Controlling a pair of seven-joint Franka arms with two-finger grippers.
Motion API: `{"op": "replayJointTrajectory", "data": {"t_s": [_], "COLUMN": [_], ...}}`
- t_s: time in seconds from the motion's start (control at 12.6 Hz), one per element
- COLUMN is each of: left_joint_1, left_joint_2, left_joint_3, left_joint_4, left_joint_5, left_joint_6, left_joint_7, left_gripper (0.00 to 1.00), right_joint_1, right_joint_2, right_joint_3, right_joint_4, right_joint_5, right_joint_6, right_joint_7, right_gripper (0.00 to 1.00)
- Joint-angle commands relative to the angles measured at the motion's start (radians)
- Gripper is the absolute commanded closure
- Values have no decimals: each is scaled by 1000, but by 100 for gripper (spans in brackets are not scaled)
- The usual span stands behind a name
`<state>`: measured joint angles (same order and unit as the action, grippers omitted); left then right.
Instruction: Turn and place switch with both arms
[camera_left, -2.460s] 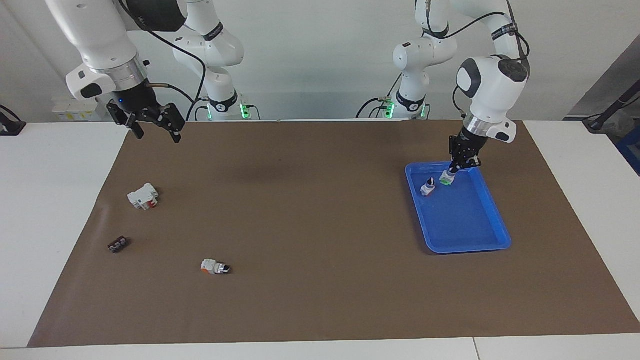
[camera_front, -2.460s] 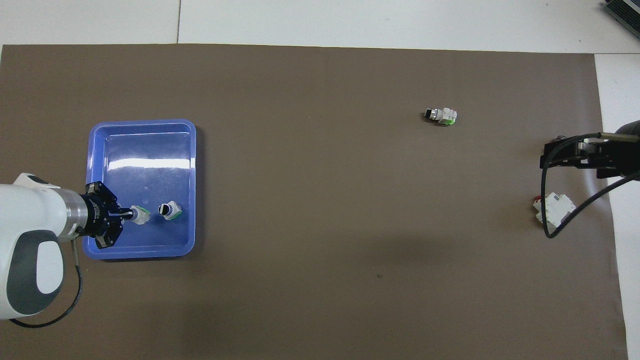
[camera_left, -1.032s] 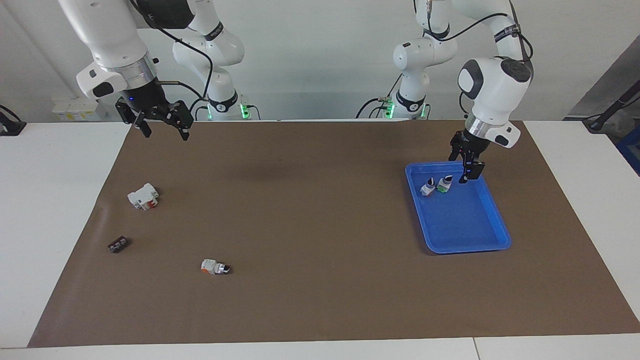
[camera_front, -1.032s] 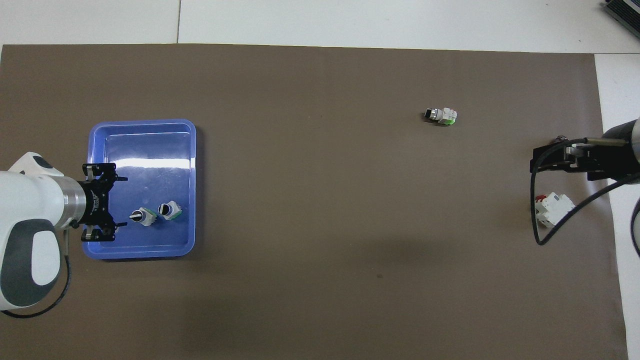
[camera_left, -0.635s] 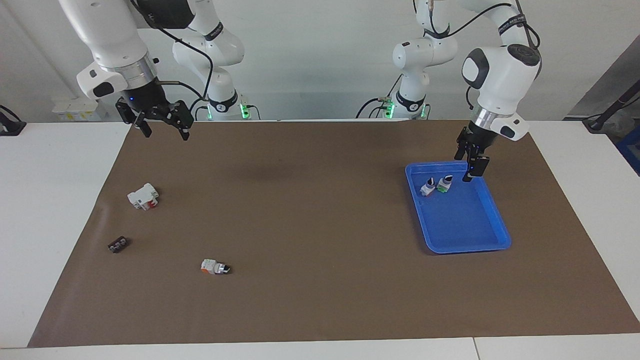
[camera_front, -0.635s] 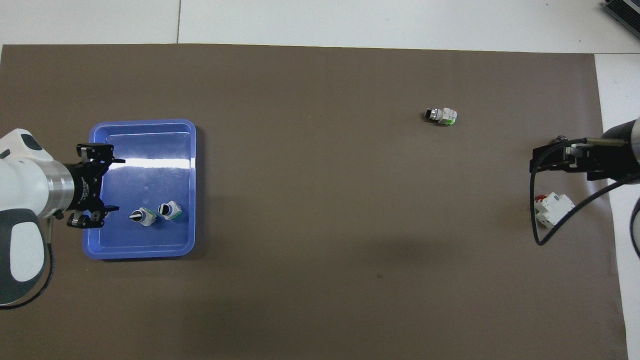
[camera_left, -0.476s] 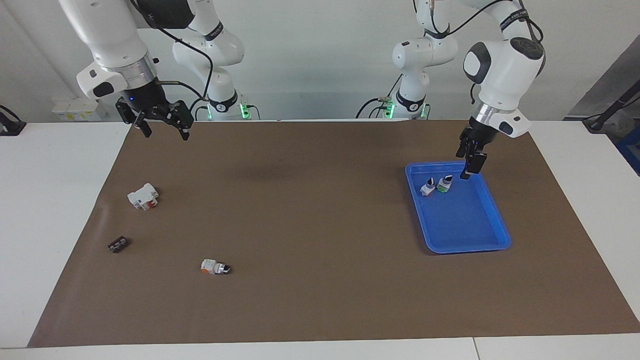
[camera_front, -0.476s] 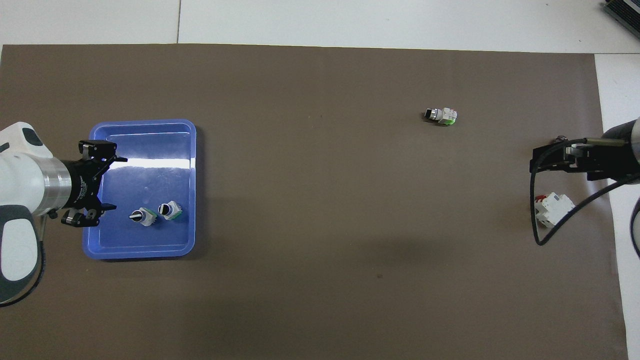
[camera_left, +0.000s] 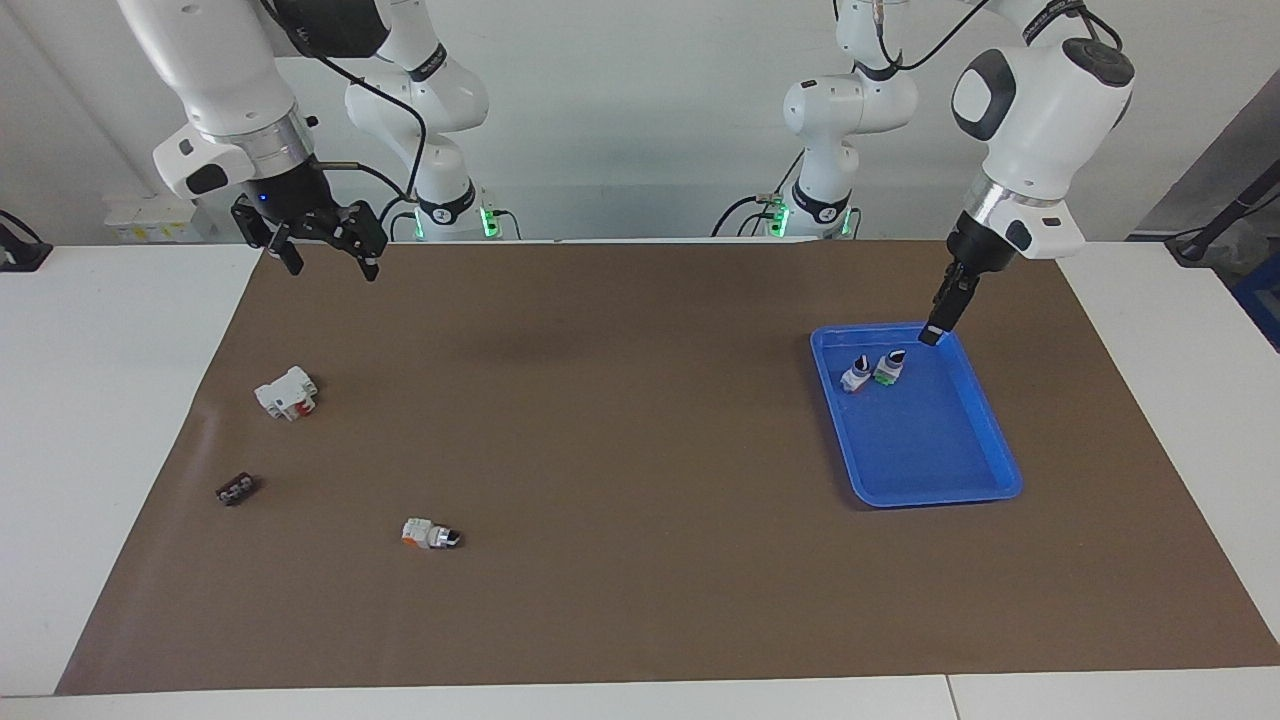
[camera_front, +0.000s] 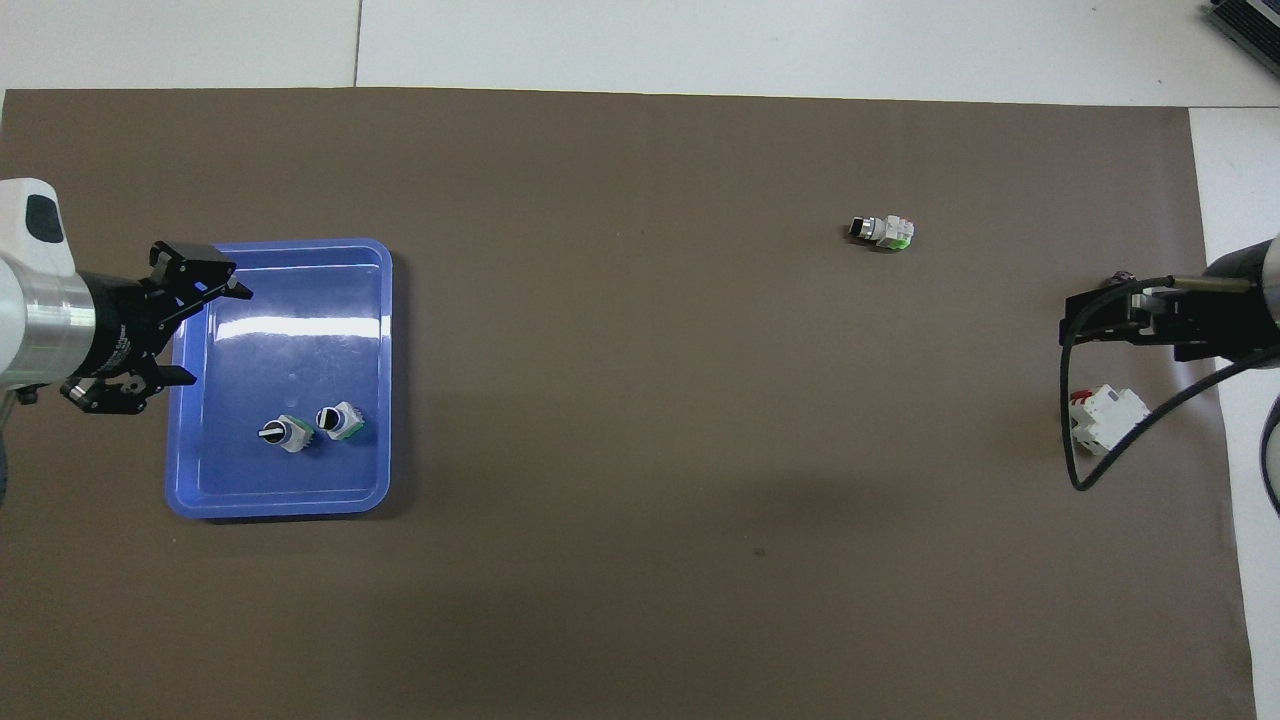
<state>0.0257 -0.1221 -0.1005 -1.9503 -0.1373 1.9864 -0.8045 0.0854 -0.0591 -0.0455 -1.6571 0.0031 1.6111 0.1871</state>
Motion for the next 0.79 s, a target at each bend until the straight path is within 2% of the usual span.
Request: {"op": "replayJointTrajectory", "data": {"t_s": [0.0,0.4,0.71], "left_joint_1": [-58,-102,-112], "left_joint_2": [26,35,99], "left_joint_3": [70,87,87], "left_joint_4": [86,229,377], "left_joint_5": [44,45,48], "left_joint_6": [-70,-262,-381], "left_joint_7": [256,539,682], "left_gripper": [0,0,0], "right_joint_1": [5,4,4], "right_joint_2": [-8,-8,-8], "right_joint_3": [-5,-7,-5], "right_joint_4": [-1,-1,-1], "right_joint_5": [-20,-20,-20], "right_joint_6": [-2,0,-2], "right_joint_7": [-18,-20,-18], "right_gripper": [0,0,0]}}
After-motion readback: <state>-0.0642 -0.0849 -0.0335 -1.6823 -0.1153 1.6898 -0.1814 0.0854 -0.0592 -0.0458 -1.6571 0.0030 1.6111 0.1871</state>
